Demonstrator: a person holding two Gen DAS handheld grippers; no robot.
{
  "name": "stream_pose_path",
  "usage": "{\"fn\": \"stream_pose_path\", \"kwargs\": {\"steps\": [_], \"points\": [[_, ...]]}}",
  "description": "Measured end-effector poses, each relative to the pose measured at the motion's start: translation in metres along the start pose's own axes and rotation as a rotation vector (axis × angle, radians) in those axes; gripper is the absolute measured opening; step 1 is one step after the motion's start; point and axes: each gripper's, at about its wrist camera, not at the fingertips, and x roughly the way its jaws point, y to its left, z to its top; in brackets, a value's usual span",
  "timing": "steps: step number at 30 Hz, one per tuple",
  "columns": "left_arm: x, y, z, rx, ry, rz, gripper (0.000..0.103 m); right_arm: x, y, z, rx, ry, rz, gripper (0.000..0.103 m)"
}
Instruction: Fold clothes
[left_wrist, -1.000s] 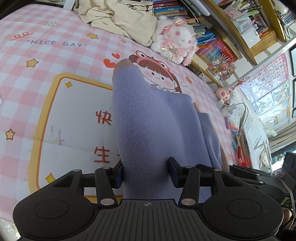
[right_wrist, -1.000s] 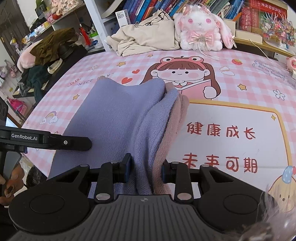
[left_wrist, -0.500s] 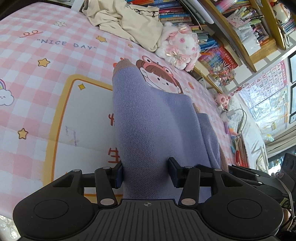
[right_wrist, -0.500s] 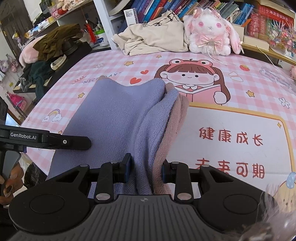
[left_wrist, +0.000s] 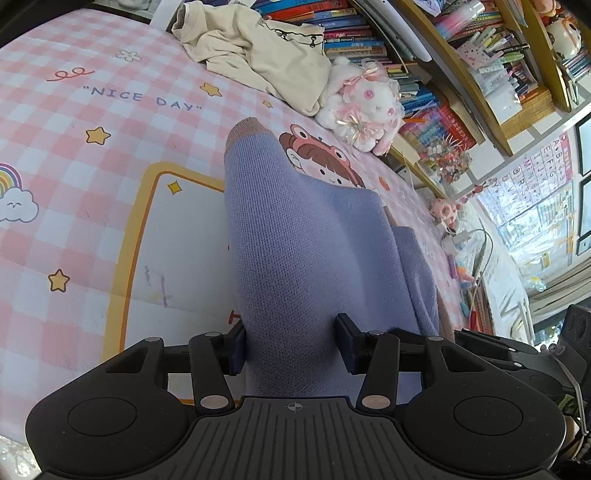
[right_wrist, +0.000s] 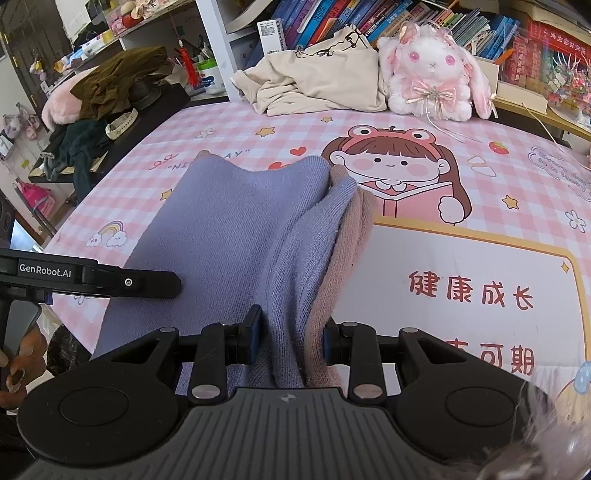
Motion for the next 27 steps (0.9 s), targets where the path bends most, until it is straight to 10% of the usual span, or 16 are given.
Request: {"fn": "stream_pose_path", "kwargs": {"steps": [27], "points": [[0.039, -0.017, 0.07, 0.005, 0.001, 0.036, 0.047, 0.035, -0.049, 0.061, 0.03, -0.007, 0.048, 0.028]]}}
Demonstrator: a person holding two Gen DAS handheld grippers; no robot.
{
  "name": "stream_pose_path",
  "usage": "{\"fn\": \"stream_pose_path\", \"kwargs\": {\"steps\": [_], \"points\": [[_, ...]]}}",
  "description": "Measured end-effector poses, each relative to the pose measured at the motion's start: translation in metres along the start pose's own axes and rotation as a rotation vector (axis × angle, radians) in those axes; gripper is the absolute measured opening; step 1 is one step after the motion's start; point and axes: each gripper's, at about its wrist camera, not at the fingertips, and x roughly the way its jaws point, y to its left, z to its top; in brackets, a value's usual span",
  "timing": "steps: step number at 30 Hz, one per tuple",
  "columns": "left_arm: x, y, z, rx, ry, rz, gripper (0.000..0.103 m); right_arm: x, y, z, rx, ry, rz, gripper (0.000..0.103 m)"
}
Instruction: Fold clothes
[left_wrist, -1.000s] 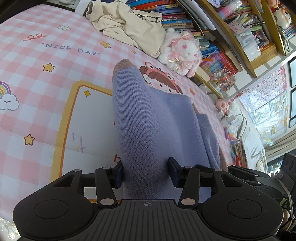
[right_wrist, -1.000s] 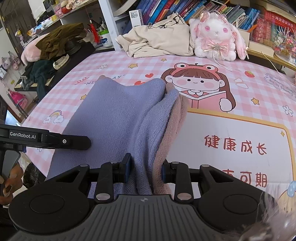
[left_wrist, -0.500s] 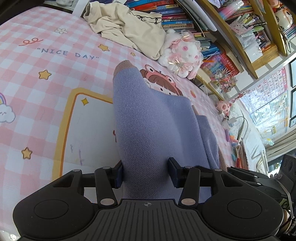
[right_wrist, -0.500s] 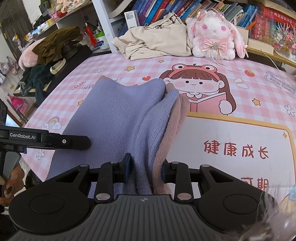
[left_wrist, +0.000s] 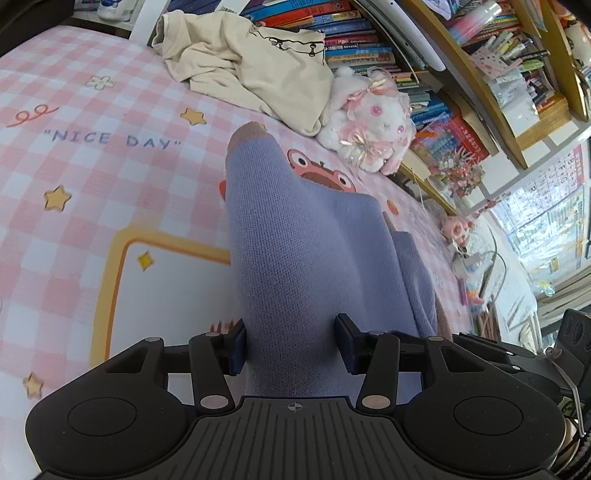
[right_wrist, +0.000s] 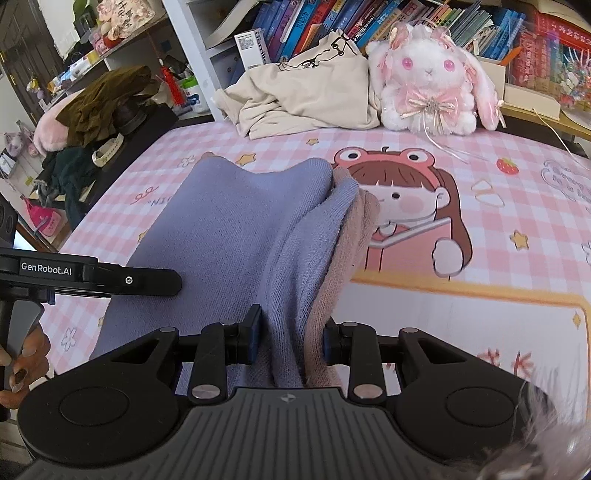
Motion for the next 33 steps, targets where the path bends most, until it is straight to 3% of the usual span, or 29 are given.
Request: {"fn": "stream_pose_path", "kwargs": {"steps": [16, 33], "points": [[0.054, 0.001, 0.076, 0.007, 0.004, 0.003, 0.047, 0.049, -0.045, 0.067, 0.029, -0.028, 0.02, 0.028], [0.101, 0.035, 0.122, -0.055, 0.039, 0.002, 0.047, 0.104, -0.062, 0.1, 0.088, -0.024, 0.001, 0.028]]}}
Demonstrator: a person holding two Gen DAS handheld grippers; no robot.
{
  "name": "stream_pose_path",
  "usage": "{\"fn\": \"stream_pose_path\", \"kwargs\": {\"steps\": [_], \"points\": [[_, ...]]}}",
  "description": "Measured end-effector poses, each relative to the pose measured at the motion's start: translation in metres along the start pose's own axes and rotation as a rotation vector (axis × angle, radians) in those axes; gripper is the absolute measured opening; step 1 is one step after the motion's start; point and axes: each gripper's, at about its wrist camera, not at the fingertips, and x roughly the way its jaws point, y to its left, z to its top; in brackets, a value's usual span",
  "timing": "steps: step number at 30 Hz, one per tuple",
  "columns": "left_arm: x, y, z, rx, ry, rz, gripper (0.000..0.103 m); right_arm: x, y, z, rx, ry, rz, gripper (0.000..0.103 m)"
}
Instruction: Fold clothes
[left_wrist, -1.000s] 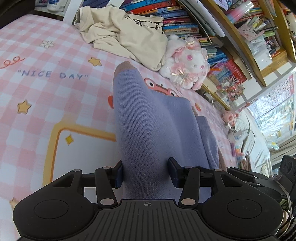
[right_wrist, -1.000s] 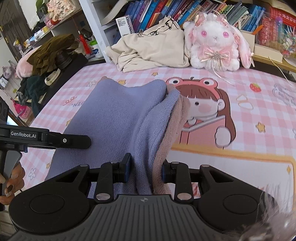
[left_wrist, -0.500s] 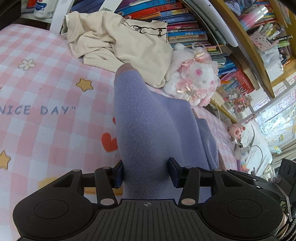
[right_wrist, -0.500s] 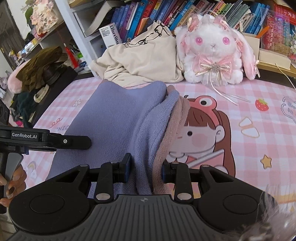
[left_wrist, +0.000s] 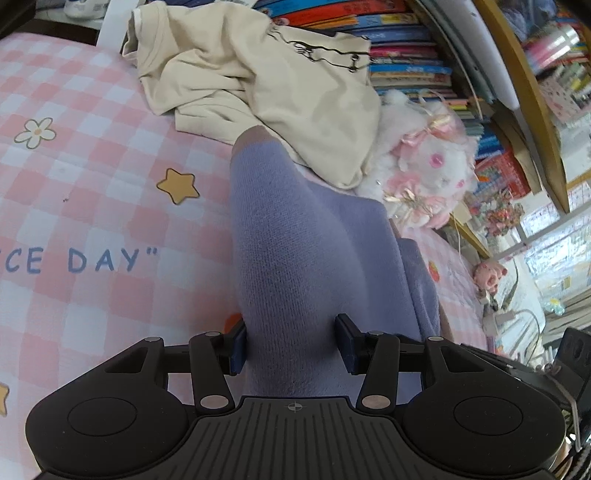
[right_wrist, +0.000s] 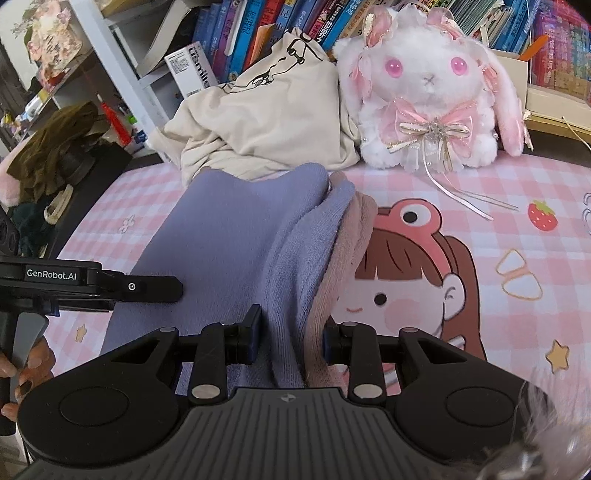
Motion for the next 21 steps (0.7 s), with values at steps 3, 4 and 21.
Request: {"fn": "stream_pose_path", "kwargs": {"steps": [3, 4, 21], "points": [[0.004, 0.005, 0.01, -0.006, 0.004, 0.003, 0.047, 0.008, 0.0, 0.007, 0.018, -0.003, -0.003, 0.029], [0.005, 0.005, 0.013, -0.003, 0.004, 0.006, 0.047, 0.011, 0.0, 0.01, 0.026, -0.004, -0.005, 0.029], [0.016, 0.016, 0.038, -0.018, -0.038, 0.039, 0.057, 0.035, -0.022, 0.018, 0.248, -0.005, 0.027, 0.047]]}}
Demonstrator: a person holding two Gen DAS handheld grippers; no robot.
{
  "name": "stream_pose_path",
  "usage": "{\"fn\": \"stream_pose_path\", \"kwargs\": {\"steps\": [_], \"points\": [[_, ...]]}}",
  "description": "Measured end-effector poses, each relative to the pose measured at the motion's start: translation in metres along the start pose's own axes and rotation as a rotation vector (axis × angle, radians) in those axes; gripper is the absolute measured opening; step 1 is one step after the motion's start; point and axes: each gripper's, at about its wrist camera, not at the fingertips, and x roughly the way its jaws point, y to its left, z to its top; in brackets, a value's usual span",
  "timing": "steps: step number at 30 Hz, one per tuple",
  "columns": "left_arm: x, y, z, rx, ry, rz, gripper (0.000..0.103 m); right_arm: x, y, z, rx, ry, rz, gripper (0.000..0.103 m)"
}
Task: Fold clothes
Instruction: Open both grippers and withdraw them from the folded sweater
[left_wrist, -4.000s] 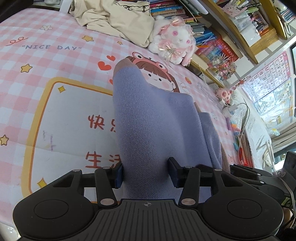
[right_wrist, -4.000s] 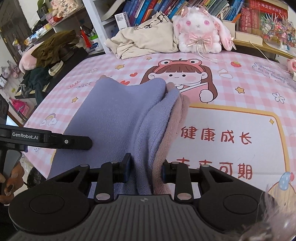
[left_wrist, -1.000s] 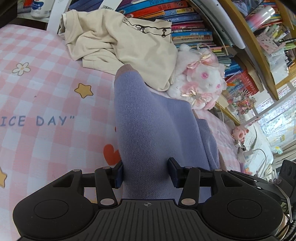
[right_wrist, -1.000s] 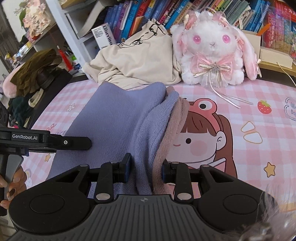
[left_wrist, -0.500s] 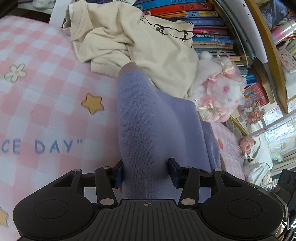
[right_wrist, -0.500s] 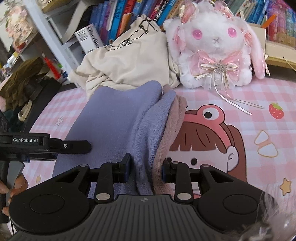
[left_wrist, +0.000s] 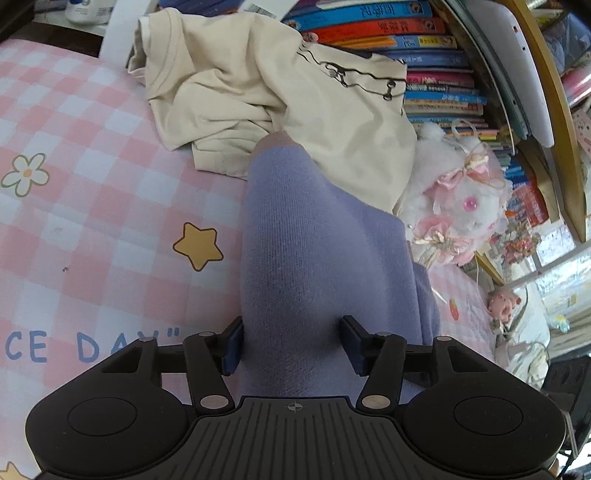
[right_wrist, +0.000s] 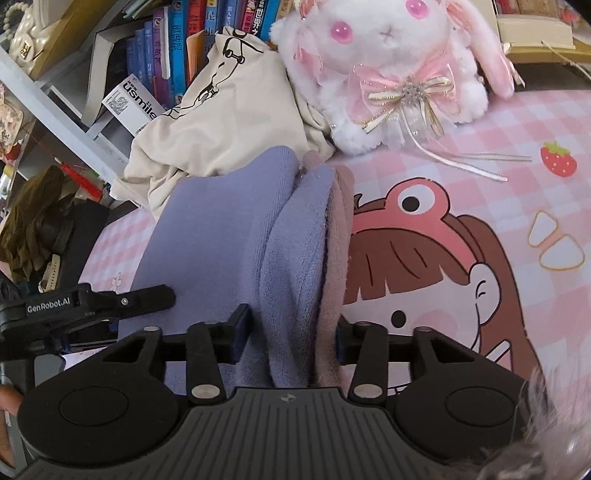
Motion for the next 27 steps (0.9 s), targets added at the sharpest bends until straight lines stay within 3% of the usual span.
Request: {"fn": "stream_pose_path", "kwargs": {"steps": [2, 4, 9, 16, 23, 27], "points": [[-0.01, -0.004, -0.001, 0.005, -0.041, 0.027, 0.057, -0.007, 0.004, -0.001, -0.044, -0.014, -0.021, 0.052], [-0.024, -0.008, -0.005, 0.009, -0.096, 0.04, 0.066, -0.017, 0.007, -0.003, -0.09, -0.037, -0.042, 0.062], [-0.057, -0.027, -0.026, 0.077, -0.181, 0.074, 0.07, -0.047, 0.006, -0.019, -0.119, -0.102, -0.068, 0.066], [-0.09, -0.051, -0.092, 0.221, -0.242, 0.177, 0.083, -0.086, 0.018, -0.063, -0.217, -0.151, -0.137, 0.071], [-0.114, -0.058, -0.158, 0.166, -0.298, 0.309, 0.084, -0.117, 0.031, -0.118, -0.331, -0.166, -0.261, 0.08], [-0.128, -0.069, -0.179, 0.186, -0.362, 0.363, 0.085, -0.132, 0.031, -0.138, -0.27, -0.16, -0.278, 0.081]]}}
